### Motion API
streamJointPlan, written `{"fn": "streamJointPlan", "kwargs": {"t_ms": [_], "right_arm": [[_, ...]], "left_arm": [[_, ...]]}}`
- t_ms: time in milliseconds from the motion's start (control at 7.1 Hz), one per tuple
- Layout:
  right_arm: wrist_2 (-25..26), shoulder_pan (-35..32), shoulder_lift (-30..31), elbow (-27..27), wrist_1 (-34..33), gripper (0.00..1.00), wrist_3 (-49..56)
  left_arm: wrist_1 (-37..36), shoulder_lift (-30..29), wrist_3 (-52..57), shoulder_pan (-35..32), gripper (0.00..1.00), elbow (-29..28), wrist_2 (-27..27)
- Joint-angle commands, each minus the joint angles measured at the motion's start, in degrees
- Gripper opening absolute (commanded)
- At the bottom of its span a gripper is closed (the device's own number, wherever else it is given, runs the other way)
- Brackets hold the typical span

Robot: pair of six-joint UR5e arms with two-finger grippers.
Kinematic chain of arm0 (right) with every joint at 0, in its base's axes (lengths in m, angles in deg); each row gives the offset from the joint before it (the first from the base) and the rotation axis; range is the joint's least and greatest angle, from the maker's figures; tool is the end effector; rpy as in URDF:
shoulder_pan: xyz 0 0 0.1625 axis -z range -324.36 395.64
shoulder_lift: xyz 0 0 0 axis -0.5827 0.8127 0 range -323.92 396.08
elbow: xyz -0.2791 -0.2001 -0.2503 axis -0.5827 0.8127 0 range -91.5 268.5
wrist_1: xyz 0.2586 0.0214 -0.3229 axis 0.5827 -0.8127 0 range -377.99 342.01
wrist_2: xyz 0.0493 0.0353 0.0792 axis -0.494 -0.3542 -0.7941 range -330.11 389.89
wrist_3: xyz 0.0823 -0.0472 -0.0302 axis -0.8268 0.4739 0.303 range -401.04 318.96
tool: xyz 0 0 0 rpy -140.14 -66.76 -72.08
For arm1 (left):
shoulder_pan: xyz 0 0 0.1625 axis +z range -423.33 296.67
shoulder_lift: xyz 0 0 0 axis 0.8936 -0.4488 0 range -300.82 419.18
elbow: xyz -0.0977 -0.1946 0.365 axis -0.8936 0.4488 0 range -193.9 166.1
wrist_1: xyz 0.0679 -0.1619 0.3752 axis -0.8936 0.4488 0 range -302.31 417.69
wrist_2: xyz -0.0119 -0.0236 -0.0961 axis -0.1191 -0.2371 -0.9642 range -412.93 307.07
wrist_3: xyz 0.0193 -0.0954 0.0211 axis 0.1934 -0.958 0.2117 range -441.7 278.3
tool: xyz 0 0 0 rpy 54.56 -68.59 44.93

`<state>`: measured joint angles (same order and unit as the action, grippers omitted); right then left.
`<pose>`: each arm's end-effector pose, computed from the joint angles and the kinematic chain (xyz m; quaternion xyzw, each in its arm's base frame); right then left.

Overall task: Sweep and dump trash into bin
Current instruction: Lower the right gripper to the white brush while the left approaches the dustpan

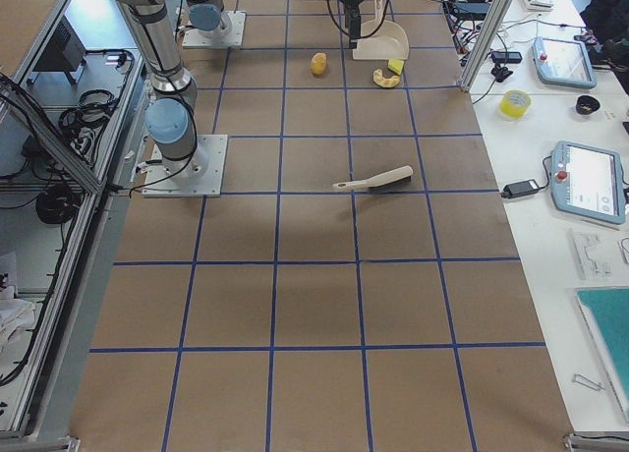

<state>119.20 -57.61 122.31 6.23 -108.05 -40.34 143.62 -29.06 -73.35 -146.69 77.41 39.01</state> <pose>0.1641 -0.5172 0.5213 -0.0347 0.9988 -0.0350 0.0068 -0.0729 -0.4981 0.4991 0.0142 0.9990 -0.0368 0.0220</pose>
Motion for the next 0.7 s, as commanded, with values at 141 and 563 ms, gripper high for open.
{"fn": "streamJointPlan", "kwargs": {"t_ms": [141, 563], "right_arm": [[-0.35, 0.09, -0.27, -0.09, -0.20, 1.00, 0.09], [0.61, 1.05, -0.54, -0.09, 1.03, 1.00, 1.49]], "left_arm": [[-0.94, 0.43, -0.09, 0.04, 1.00, 0.36, -0.18], [-4.53, 0.09, -0.09, 0.13, 1.00, 0.27, -0.10]]}}
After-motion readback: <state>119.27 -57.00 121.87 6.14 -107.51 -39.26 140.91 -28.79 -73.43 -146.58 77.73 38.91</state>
